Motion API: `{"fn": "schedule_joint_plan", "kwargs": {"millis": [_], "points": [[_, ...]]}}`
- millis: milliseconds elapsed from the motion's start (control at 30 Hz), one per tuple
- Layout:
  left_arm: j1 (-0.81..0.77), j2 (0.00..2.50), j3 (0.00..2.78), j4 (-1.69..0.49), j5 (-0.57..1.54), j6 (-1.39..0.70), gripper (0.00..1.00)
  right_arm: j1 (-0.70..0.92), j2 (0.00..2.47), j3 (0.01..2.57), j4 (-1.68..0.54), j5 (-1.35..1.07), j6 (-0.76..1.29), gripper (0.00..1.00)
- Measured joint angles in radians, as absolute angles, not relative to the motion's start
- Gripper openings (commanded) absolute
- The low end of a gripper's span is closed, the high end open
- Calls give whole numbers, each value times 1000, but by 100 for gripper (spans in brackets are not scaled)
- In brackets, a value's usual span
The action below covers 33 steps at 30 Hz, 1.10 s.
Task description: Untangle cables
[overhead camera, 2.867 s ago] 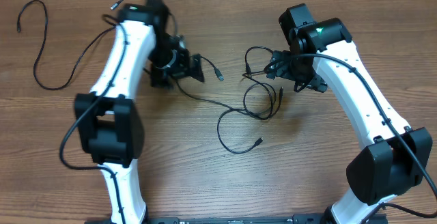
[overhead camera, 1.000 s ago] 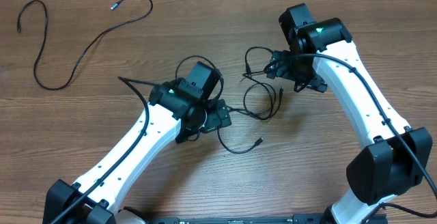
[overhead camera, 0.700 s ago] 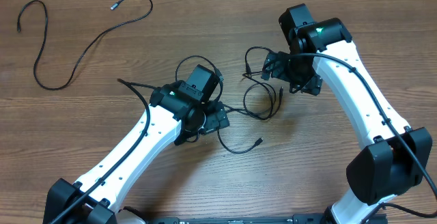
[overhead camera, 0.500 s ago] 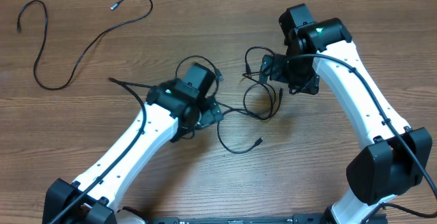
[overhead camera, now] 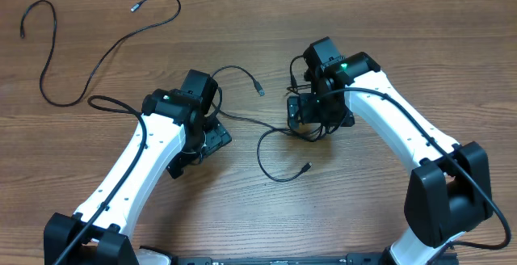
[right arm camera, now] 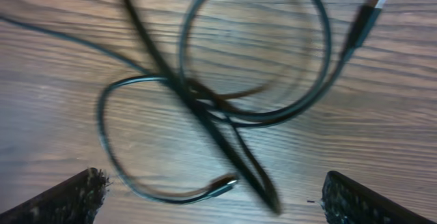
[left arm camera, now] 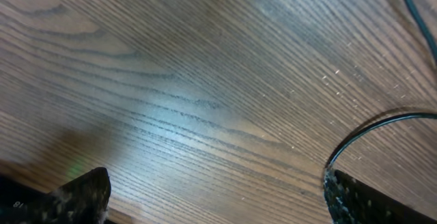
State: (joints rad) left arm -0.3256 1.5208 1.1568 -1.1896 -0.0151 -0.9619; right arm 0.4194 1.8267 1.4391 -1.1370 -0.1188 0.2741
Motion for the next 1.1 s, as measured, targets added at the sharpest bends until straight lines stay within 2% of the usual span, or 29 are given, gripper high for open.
{"fn": "schedule_joint_plan", "kwargs": {"millis": [33, 133, 200, 333, 367, 567, 733, 900, 1100], "points": [[-326, 1521, 1155, -1191, -14, -962, 100, 419, 1827, 1430, -1133, -110, 271, 98], [-326, 1521, 1151, -1201, -8, -962, 99, 419, 1827, 1401, -1126, -89, 255, 74], [-326, 1521, 1151, -1201, 0, -962, 100, 419, 1827, 1386, -1113, -84, 258, 61], [-326, 1521, 1151, -1196, 29, -962, 100, 419, 1827, 1356, -1056, -94, 263, 21], [-326, 1521, 1151, -1194, 34, -962, 100, 419, 1827, 1351, -1047, -97, 263, 4], [-326, 1521, 1151, -1192, 57, -962, 100, 419, 1827, 1379, -1114, -112, 284, 4], [-326, 1521, 1150, -1190, 81, -962, 100, 419, 1827, 1590, -1311, -161, 288, 4], [-326, 1521, 1148, -1190, 93, -962, 100, 419, 1824, 2040, -1523, -285, 289, 4], [-326, 1521, 1147, -1191, 95, -962, 99, 419, 1815, 2556, -1589, -356, 307, 4]]}}
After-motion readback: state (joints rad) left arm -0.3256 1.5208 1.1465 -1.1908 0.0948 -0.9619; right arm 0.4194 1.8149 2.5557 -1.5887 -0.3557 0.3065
